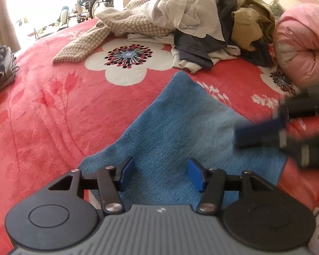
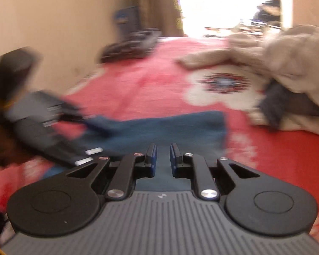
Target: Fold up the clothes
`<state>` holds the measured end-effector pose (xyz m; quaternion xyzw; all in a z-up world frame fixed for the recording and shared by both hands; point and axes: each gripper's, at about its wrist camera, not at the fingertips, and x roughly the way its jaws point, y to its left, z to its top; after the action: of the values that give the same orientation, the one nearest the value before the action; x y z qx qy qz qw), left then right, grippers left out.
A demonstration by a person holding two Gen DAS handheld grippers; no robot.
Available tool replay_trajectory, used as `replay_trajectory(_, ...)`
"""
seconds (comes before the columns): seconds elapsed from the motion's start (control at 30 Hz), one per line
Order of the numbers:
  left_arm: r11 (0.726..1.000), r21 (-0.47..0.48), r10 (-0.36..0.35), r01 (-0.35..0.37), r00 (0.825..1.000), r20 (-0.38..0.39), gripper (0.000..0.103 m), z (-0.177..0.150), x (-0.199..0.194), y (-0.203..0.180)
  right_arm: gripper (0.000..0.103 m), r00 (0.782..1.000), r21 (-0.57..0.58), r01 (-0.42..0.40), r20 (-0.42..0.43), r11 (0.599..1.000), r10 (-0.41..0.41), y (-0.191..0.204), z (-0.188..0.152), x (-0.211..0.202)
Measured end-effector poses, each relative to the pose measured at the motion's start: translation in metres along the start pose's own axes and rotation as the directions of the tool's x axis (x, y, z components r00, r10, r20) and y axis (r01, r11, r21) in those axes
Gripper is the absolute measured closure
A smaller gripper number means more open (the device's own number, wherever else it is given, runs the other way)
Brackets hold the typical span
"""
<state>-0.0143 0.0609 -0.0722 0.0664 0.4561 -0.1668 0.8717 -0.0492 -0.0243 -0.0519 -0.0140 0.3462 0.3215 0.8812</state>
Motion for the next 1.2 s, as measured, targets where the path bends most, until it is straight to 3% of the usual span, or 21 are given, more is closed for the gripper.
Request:
replay_trajectory(0.13, 1.0, -0.002, -0.002, 0.002, 1.0, -0.009, 0.046, 0.0, 0.001, -0.001, 0.091, 0.992, -0.074, 0.018, -0.122, 0.997, -0.026, 0.018, -0.033, 0.025)
replay_trajectory(0.23, 1.0, 0.01, 0.007, -0.007, 1.0, -0.01, 0.046, 0.001, 0.001, -0.002, 0.091, 0.994, -0.07, 0.016, -0.103, 0.997, -0.023, 0.018, -0.027, 0.019)
replay_trajectory(0.33, 1.0, -0.027, -0.005, 0.005, 1.0, -0.01, 0.046, 0.003, 0.0, 0.002, 0.091, 0.997, -0.093, -0.068, -0.03, 0.993, 0.066, 0.028, -0.014, 0.004)
replay_trajectory(0.37, 0.999, -0.05, -0.018, 0.017, 1.0, -0.014, 0.047, 0.004, 0.0, 0.006, 0.096, 0.997, -0.114, -0.077, -0.022, 0.99, 0.075, 0.034, -0.011, 0.002)
replay_trajectory(0.57, 0.995, -0.092, -0.04, 0.038, 0.999, -0.018, 0.047, 0.005, -0.001, 0.012, 0.095, 0.987, -0.122, -0.15, -0.078, 0.981, 0.141, 0.043, -0.018, 0.011)
replay_trajectory(0.77, 0.999, -0.047, 0.024, -0.026, 0.998, -0.055, 0.046, 0.01, 0.004, -0.002, 0.095, 0.971, -0.17, -0.238, -0.068, 0.956, 0.229, 0.066, -0.021, 0.008)
replay_trajectory(0.9, 0.996, 0.004, 0.093, -0.094, 0.992, -0.085, 0.043, 0.013, 0.008, -0.019, 0.096, 0.972, -0.194, -0.208, -0.153, 0.959, 0.18, 0.076, -0.038, 0.026)
replay_trajectory(1.03, 0.987, 0.054, 0.154, -0.15, 0.984, -0.093, 0.039, 0.013, 0.012, -0.033, 0.096, 0.971, -0.184, -0.204, -0.161, 0.961, 0.176, 0.076, -0.036, 0.026)
replay_trajectory(1.2, 0.984, 0.034, 0.177, -0.174, 0.978, -0.113, 0.036, 0.017, 0.015, -0.037, 0.096, 0.976, -0.212, -0.184, -0.155, 0.96, 0.153, 0.082, -0.038, 0.025)
